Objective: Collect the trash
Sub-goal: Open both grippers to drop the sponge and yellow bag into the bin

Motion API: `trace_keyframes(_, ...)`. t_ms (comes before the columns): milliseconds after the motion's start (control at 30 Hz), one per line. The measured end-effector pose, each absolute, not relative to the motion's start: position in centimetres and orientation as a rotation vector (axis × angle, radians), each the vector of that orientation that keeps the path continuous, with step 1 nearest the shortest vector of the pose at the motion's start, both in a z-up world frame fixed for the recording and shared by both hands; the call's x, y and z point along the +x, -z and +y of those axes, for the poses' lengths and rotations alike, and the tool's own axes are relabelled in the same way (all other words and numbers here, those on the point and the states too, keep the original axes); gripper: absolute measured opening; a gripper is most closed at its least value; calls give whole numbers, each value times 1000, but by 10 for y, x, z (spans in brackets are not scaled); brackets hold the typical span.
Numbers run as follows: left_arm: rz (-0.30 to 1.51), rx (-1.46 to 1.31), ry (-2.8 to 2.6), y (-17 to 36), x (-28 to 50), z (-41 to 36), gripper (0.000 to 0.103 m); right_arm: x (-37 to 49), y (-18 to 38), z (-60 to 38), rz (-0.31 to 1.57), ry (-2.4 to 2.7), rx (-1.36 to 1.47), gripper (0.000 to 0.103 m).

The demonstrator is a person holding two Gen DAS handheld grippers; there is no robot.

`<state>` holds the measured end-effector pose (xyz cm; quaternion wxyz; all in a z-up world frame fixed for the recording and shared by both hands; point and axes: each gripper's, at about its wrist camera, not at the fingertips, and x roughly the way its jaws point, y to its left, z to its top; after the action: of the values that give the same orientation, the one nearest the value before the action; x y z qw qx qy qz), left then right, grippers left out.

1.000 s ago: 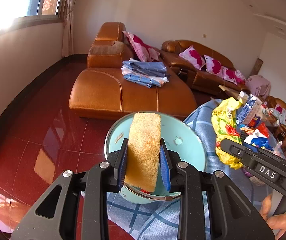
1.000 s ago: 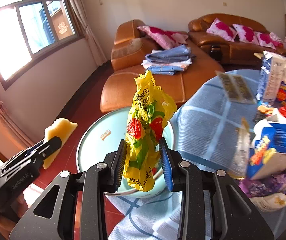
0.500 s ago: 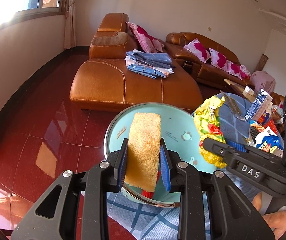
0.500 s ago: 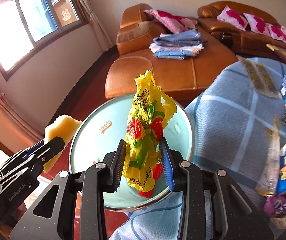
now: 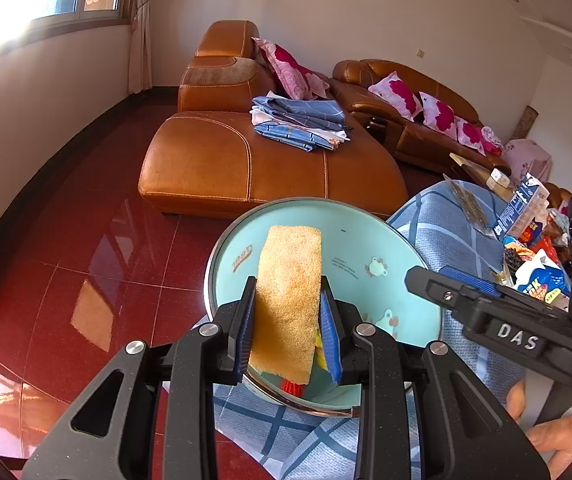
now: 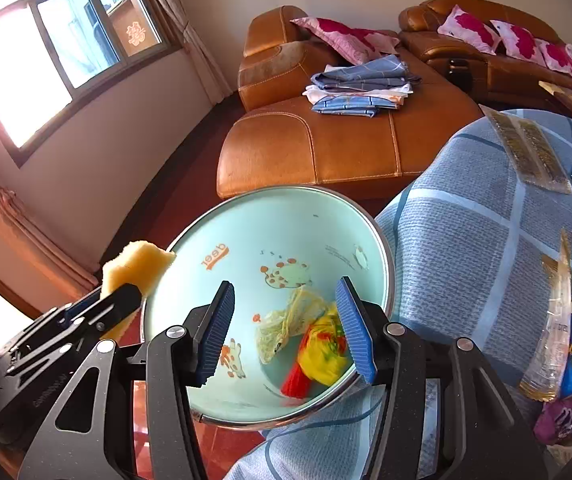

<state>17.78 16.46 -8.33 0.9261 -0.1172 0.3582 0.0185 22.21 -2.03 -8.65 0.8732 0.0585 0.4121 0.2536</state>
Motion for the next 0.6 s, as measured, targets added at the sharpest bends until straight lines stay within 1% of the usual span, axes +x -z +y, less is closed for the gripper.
trace_keyframes(233,737,-243,-40,85,177,165,31,215,71,-32,829,-498,147,55)
trace_keyframes(267,736,-242,-45,85,177,164,35,215,69,-33,825,-496,148,55)
trace_keyframes(300,737,-242,-48,85,176,164,42,213,67,-34,820,-494,150,57)
trace_keyframes(333,736,-241,-56,85,175,164,59,212,65,-36,816,-489,152,59)
trace_keyframes(367,731,-239,-69,84,173,165,66,209,63,-37,808,-481,152,60)
trace_keyframes(500,728,-247,-91,80,168,169,67,205,56,-42,788,-468,155,61)
trace_keyframes(600,723,-264,-96,77,164,169,72,204,54,-45,784,-460,168,61)
